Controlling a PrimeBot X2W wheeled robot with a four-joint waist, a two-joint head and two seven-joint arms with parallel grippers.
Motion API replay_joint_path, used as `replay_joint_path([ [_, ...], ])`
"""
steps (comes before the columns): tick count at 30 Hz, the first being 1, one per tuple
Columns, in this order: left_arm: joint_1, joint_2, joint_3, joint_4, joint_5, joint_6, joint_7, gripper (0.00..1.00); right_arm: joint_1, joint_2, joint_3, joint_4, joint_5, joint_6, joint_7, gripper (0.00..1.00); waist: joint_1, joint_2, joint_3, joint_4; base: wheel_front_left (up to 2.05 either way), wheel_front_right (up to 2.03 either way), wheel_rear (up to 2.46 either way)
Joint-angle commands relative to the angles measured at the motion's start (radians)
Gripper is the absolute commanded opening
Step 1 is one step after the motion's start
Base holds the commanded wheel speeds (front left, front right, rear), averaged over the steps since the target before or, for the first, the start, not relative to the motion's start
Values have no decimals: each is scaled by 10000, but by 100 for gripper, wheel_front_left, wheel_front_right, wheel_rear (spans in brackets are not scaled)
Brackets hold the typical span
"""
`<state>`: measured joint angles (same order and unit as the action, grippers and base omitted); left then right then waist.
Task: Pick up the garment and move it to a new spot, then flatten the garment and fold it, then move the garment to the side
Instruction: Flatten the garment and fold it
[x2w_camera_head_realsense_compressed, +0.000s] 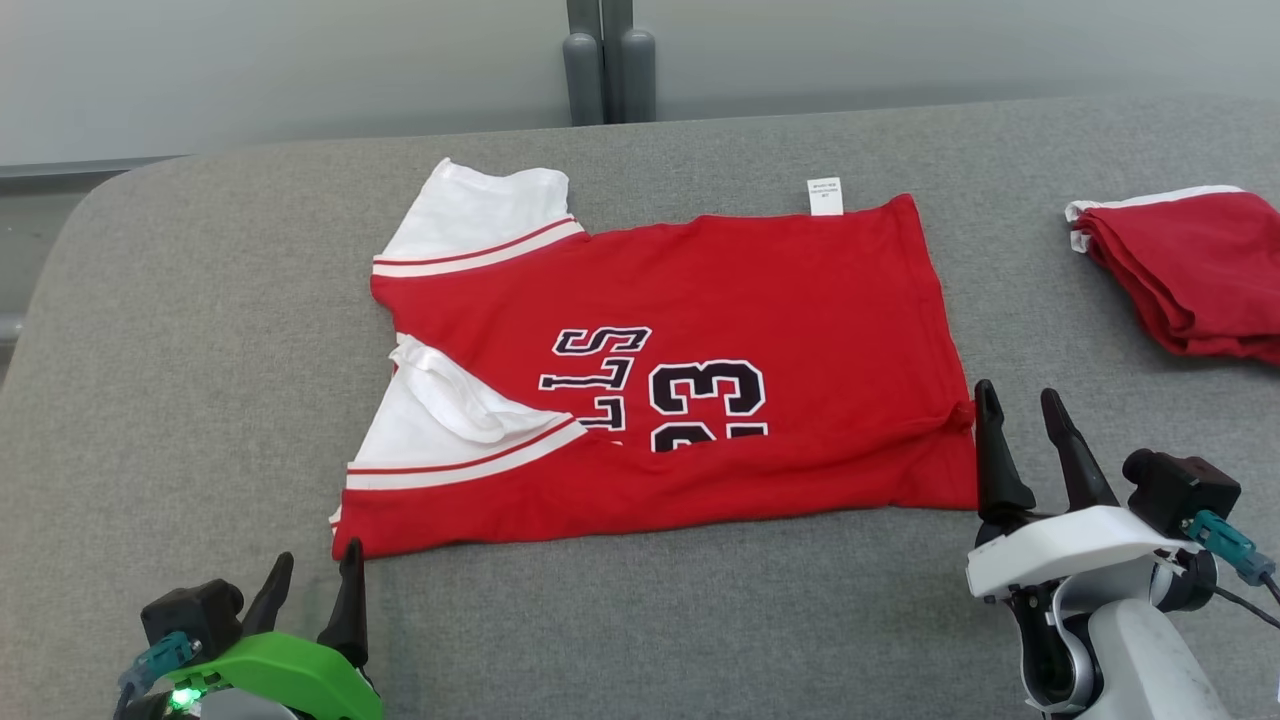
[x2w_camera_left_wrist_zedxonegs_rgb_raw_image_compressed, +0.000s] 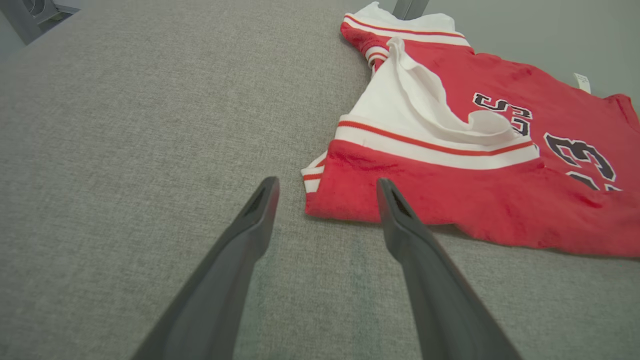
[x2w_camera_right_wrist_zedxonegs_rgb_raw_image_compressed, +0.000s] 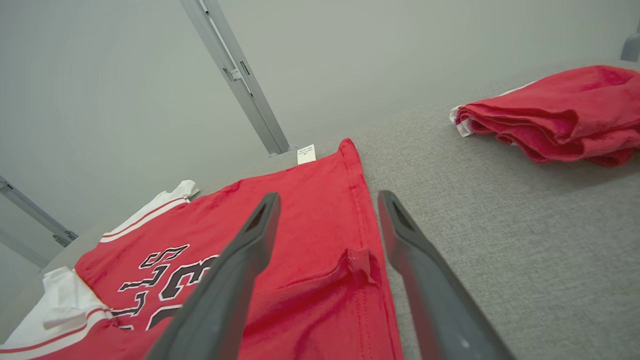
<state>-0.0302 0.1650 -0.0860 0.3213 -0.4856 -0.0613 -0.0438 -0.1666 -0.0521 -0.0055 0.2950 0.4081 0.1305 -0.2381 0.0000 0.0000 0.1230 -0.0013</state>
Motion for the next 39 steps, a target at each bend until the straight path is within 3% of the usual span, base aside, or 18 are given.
replay_joint_path([
  [1, 94, -39, 13, -70, -76, 103, 123, 100, 120, -8, 34, -79, -94, 4, 50, 100, 0, 0, 32, -42, 0, 0, 0],
  [12, -593, 102, 220, 843, -233, 470, 284, 100, 126, 8, 275, -309, -58, 4, 222, 100, 0, 0, 336, -578, 0, 0, 0],
  [19, -836, 166, 89, 1462, -206, 437, 468, 100, 191, 10, 350, -310, -74, 4, 226, 100, 0, 0, 391, -812, 0, 0, 0],
  [21, -849, 162, 57, 1588, -200, 461, 454, 84, 209, 10, 394, -264, -125, 4, 274, 100, 0, 0, 375, -850, 0, 0, 0],
  [22, -854, 168, 14, 1653, -165, 465, 480, 49, 229, 12, 432, -236, -173, 4, 331, 100, 0, 0, 361, -865, 0, 0, 0],
  [25, -890, 127, -41, 1770, -166, 452, 456, 27, 295, 11, 473, -130, -221, 4, 462, 100, 0, 0, 327, -875, 0, 0, 0],
  [26, -929, 107, -55, 1770, -159, 444, 389, 5, 321, 9, 440, -68, -278, 4, 556, 100, 0, 0, 318, -868, 0, 0, 0],
  [27, -954, 96, -44, 1747, -157, 456, 321, 0, 352, 6, 399, 10, -323, 4, 631, 100, 0, 0, 311, -856, 0, 0, 0],
  [39, -971, 102, -42, 986, -192, 402, -380, 0, -160, 7, 176, 1577, -772, 4, 875, 100, 0, 0, 357, -487, 0, 0, 0],
])
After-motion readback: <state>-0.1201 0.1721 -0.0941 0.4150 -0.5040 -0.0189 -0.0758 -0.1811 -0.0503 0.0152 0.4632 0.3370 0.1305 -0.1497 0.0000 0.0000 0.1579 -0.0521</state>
